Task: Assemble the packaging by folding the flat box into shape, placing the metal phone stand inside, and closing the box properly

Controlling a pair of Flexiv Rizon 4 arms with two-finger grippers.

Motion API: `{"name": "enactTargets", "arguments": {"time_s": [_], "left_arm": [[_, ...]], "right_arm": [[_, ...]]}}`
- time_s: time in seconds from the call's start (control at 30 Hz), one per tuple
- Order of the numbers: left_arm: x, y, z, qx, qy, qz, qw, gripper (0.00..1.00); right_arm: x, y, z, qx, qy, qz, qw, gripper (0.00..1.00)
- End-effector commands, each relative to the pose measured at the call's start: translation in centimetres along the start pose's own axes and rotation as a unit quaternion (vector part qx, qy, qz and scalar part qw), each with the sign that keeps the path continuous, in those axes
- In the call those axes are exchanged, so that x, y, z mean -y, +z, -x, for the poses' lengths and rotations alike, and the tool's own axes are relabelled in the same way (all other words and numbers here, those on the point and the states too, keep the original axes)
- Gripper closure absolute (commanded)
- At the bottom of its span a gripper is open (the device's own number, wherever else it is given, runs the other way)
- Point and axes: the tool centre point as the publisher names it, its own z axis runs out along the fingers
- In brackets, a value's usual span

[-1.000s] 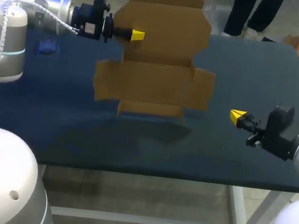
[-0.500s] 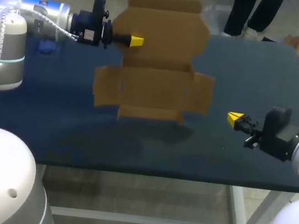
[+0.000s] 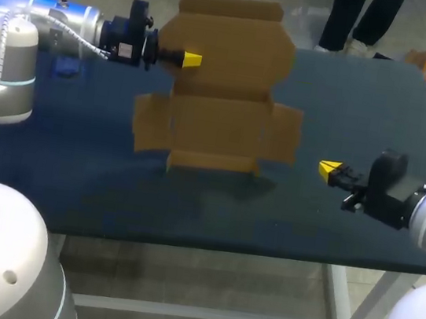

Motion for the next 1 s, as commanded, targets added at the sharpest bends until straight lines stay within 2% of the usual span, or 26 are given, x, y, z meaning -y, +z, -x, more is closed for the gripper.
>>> {"name": "enactTargets", "arguments": {"time_s": [0.03,0.53,1.0], "left_arm": [[-0.2,-0.1,0.6,-0.017,0.002,0.001,1.000,1.00],[-0.8,0.8,0.3,-0.044,0.027,0.009,0.999,1.00],[-1.8,0.9,-0.6,-0.048,0.031,0.008,0.998,1.00]], "right_arm": [[0.1,0.8,-0.2,0.003,-0.002,-0.003,1.000,1.00],[0.8,2.1,-0.9,-0.003,-0.003,-0.011,1.000,1.00],[1.1,4.4,-1.8,-0.021,-0.001,-0.017,1.000,1.00]]}}
